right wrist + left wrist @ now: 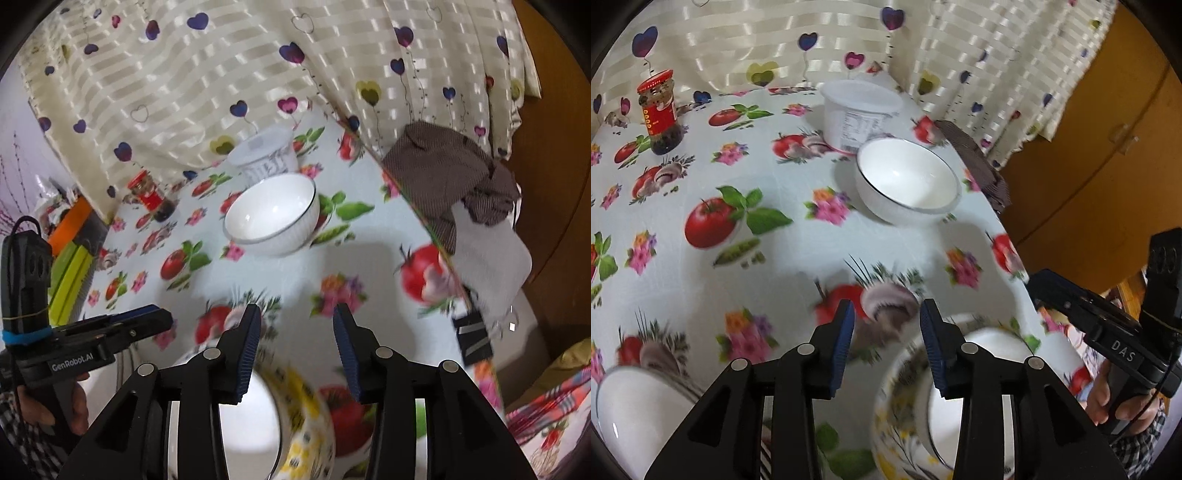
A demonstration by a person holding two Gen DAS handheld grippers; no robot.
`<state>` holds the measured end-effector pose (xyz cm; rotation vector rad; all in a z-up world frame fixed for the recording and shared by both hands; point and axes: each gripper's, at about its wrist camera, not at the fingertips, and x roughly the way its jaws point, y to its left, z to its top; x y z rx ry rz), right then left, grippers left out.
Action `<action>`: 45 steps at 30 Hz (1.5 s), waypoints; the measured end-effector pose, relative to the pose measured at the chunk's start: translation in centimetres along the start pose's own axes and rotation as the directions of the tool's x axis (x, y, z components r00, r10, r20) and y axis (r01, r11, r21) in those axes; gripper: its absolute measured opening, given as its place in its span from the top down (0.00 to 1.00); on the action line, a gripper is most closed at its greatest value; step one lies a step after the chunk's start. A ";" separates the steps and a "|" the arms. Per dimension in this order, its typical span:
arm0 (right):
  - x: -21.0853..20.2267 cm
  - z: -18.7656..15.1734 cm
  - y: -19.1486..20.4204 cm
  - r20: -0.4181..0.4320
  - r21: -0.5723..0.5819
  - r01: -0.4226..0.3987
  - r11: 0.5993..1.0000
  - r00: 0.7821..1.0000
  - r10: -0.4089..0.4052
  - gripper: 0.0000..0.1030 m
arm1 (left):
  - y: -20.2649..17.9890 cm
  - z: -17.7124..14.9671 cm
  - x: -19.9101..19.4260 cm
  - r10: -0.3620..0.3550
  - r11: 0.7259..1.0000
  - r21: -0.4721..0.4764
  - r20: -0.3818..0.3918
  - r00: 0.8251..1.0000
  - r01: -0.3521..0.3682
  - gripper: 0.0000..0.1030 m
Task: Organize plates and bowls
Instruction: 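Open both grippers and pull them back from the bowls, then close the left gripper on the second white bowl rim while the right gripper grips it too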
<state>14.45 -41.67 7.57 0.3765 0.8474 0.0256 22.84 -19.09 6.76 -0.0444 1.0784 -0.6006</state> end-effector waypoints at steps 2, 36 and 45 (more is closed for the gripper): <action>0.9 1.2 -0.4 -0.004 0.008 -0.002 1.000 1.000 0.002 0.61 | 0.5 1.0 0.5 0.008 1.000 -0.003 -0.002 1.000 -0.008 0.63; 13.1 10.0 -1.8 -0.097 -0.016 0.027 1.000 0.995 -0.028 0.61 | 3.8 10.7 7.7 0.046 0.998 -0.040 -0.007 0.999 -0.047 0.63; 14.2 10.1 -2.0 -0.114 -0.011 0.029 1.000 0.993 -0.030 0.61 | 3.1 11.0 8.8 -0.039 0.998 -0.041 -0.021 0.999 0.038 0.63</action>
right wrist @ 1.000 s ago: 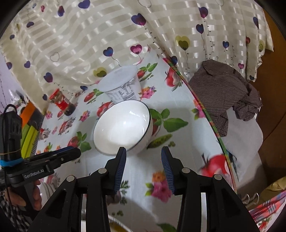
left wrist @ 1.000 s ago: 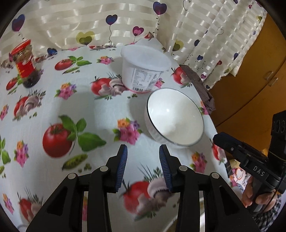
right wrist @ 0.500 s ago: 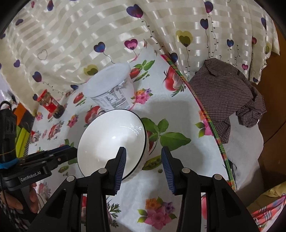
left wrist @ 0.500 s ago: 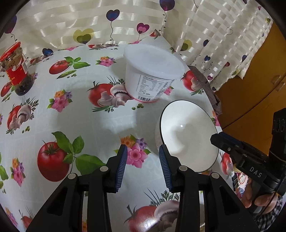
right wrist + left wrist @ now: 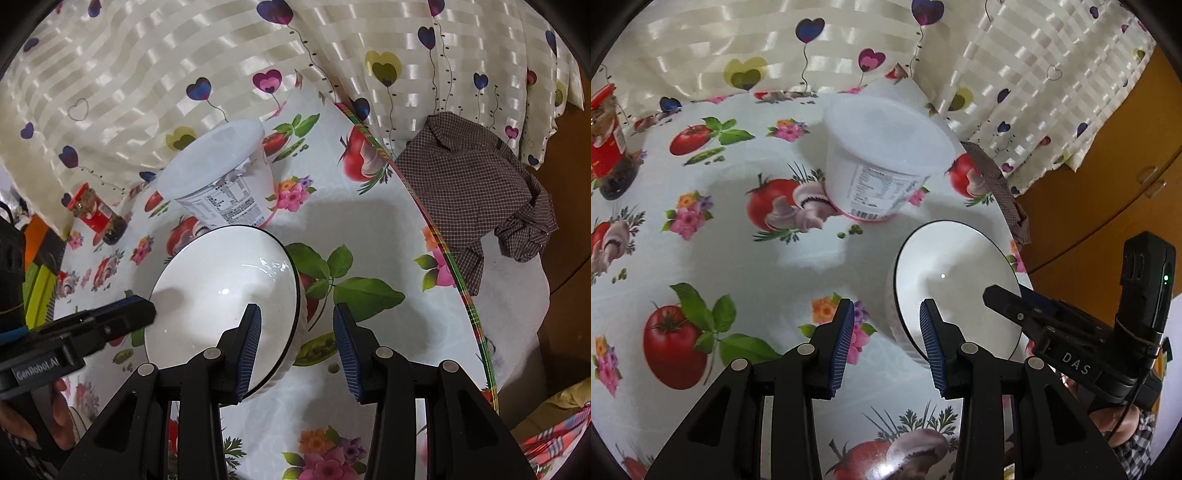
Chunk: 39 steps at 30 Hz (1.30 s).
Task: Organize plates and bowls
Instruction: 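Close the left gripper on the second white bowl rim while the right gripper grips it too, then carry the second white bowl with both grippers toward the floral bowl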
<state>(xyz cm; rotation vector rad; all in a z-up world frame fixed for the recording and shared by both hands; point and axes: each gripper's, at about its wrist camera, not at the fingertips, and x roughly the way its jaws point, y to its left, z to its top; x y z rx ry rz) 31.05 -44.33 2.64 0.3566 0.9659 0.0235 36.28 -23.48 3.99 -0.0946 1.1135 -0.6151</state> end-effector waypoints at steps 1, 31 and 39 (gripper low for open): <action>0.1 0.0 0.0 -0.002 0.000 0.000 1.000 1.000 0.000 0.61 | -0.1 0.0 0.2 -0.010 1.000 0.001 -0.002 1.000 0.010 0.63; 1.4 0.1 1.0 -0.039 -0.006 0.035 0.999 0.999 -0.035 0.82 | -0.8 -0.6 2.0 0.007 1.000 0.009 0.003 1.000 -0.007 0.83; -0.2 -0.5 1.5 -0.044 0.019 0.023 1.000 0.999 -0.022 0.83 | -0.7 -1.3 0.3 -0.012 1.000 -0.017 0.019 1.000 0.012 0.83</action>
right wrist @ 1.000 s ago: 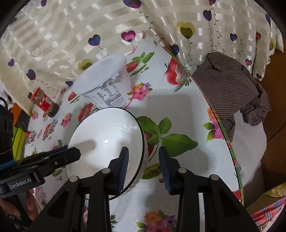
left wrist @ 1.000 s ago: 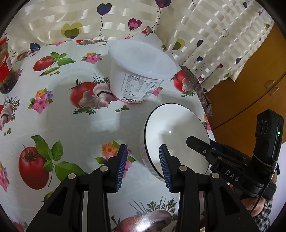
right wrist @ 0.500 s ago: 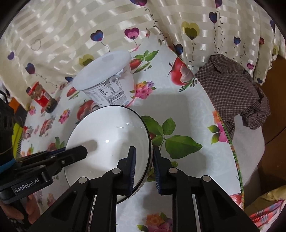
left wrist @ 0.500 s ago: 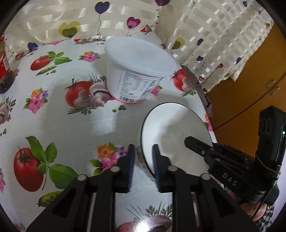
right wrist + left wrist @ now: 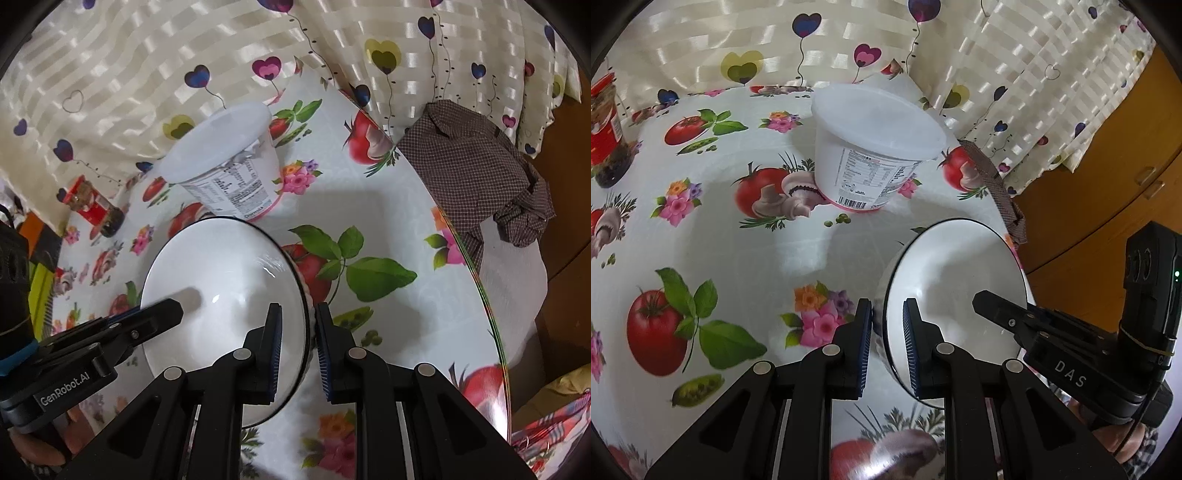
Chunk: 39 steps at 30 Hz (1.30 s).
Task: Organize plates and bowls
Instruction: 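Carry the second white bowl with both grippers toward the floral bowl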
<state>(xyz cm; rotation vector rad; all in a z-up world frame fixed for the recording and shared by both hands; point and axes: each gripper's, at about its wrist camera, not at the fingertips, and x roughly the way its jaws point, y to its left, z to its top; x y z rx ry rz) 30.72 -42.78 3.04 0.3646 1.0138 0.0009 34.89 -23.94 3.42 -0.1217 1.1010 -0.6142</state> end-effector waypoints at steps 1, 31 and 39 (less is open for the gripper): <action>-0.3 -0.1 0.2 0.003 -0.001 0.000 1.000 1.000 0.000 0.83 | -0.2 -0.1 -0.4 0.004 1.000 0.003 0.007 1.000 -0.004 0.83; -14.0 -7.7 2.9 0.121 0.001 -0.037 0.999 0.992 0.036 0.83 | -5.7 -7.5 -11.6 -0.019 0.996 0.083 0.097 0.995 0.011 0.83; -16.0 -11.0 2.8 0.123 0.016 -0.046 0.999 0.991 0.044 0.83 | -6.7 -10.6 -12.7 -0.014 0.995 0.097 0.086 0.996 0.006 0.83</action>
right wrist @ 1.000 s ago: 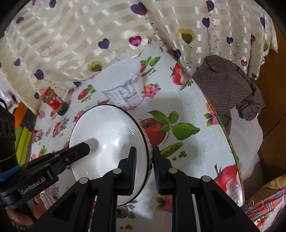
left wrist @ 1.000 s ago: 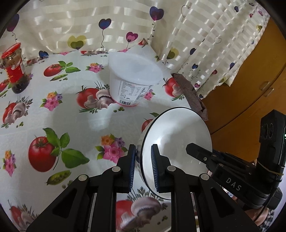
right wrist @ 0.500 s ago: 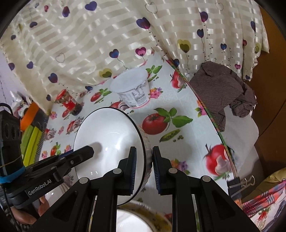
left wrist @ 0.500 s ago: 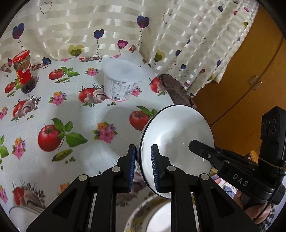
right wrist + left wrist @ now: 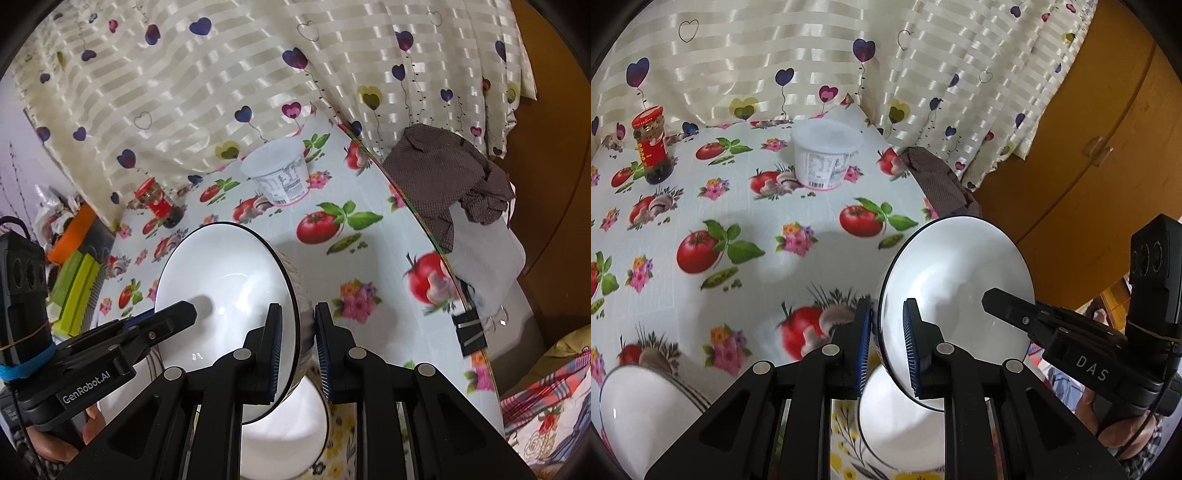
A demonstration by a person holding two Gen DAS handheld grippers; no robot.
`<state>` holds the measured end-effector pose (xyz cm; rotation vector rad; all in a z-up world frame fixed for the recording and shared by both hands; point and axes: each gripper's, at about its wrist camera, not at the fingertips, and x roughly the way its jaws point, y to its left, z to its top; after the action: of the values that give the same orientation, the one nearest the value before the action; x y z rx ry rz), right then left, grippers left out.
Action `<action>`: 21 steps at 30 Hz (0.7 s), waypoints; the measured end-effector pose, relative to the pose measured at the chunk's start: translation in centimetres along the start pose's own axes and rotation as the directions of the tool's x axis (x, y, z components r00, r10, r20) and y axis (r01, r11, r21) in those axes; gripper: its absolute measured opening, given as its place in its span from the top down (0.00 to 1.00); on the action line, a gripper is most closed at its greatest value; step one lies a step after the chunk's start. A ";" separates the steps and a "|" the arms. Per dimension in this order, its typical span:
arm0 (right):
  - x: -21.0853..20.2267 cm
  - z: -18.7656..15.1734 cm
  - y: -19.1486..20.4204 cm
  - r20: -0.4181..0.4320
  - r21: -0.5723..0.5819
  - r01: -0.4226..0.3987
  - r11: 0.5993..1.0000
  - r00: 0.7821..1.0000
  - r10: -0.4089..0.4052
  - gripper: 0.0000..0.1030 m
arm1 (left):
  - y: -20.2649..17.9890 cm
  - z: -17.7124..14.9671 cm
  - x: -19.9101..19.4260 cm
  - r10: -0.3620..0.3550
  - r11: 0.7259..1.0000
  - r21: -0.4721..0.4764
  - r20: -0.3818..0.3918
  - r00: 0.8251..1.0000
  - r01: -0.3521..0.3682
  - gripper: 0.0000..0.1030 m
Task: Organize plates and bowls
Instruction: 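Carry the second white bowl with both grippers toward the floral bowl, then lower the second white bowl into the white bowl inside the floral bowl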
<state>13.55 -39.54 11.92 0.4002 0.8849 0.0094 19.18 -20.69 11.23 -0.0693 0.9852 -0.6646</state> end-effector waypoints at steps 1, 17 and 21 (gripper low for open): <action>-0.1 -0.3 0.0 -0.001 0.002 0.001 1.000 1.000 -0.001 0.83 | -0.1 -0.4 -0.1 0.002 1.000 0.000 -0.004 1.000 -0.002 0.83; -0.3 -5.5 0.0 -0.053 0.028 -0.008 1.000 0.999 0.009 0.83 | 0.2 -5.3 -0.5 0.015 1.000 -0.003 -0.041 0.999 -0.015 0.83; -0.2 -6.4 -0.2 -0.071 0.023 0.002 1.000 0.997 0.000 0.83 | 0.4 -6.2 -0.1 0.015 1.000 -0.007 -0.060 0.998 -0.015 0.83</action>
<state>8.58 -37.60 8.43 0.4228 0.9559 0.0128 14.44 -18.88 7.72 -0.0489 1.0450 -0.6521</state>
